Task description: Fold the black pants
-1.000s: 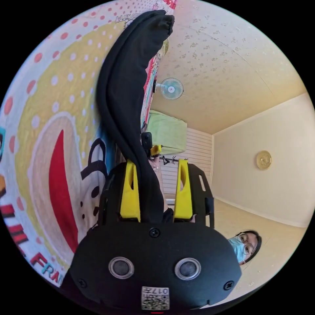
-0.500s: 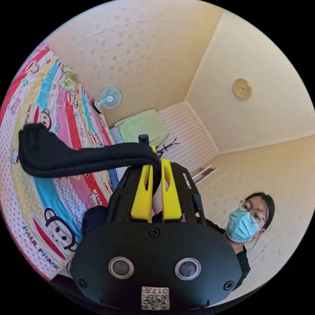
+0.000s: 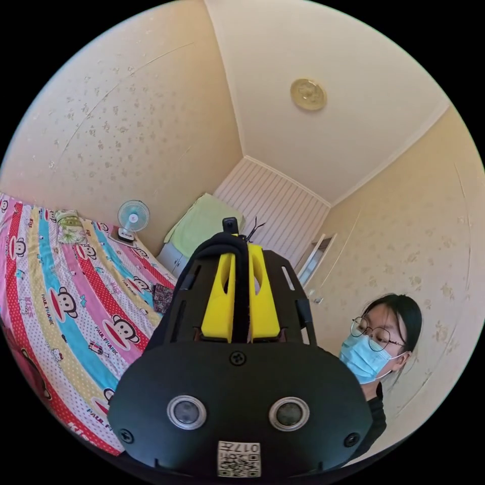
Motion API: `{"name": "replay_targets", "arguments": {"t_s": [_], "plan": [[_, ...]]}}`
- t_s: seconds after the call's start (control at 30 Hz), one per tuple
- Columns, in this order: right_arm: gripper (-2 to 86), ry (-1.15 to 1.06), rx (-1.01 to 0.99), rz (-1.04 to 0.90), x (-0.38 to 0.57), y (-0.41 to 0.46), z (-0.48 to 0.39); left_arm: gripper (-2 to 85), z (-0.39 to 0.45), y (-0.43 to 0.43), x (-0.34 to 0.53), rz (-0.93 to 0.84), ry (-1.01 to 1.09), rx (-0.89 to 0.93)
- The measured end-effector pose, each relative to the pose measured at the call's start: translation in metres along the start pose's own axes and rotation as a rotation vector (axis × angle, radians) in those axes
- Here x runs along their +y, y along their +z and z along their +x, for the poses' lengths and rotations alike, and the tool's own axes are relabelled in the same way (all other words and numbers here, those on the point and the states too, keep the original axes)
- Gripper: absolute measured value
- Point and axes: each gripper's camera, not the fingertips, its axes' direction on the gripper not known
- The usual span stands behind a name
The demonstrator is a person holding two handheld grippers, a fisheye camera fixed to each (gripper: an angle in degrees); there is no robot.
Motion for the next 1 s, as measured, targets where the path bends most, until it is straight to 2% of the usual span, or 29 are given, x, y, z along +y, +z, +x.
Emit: {"name": "replay_targets", "arguments": {"t_s": [0.17,0.23,0.33,0.57,0.77,1.0], "plan": [[-0.2,0.126,-0.008,0.041,-0.035,0.016,0.092,4.2,-0.091,-0.001,-0.034,0.015,-0.098,-0.183],[-0.2,0.199,0.024,0.075,-0.058,0.027,0.153,4.2,-0.137,-0.004,-0.047,0.014,-0.14,-0.239],[-0.1,0.264,0.071,0.125,-0.081,0.041,0.228,4.2,-0.22,-0.012,-0.056,0.038,-0.249,-0.238],[-0.1,0.282,0.224,0.095,-0.087,0.088,0.348,4.9,-0.366,-0.026,-0.017,-0.01,-0.374,-0.358],[0.0,0.27,0.293,-0.002,0.004,0.124,0.417,4.9,-0.441,-0.023,0.086,-0.064,-0.44,-0.319],[2.3,0.467,0.205,-0.037,0.17,0.145,0.473,6.7,-0.473,-0.016,0.195,-0.141,-0.589,-0.352]]}}
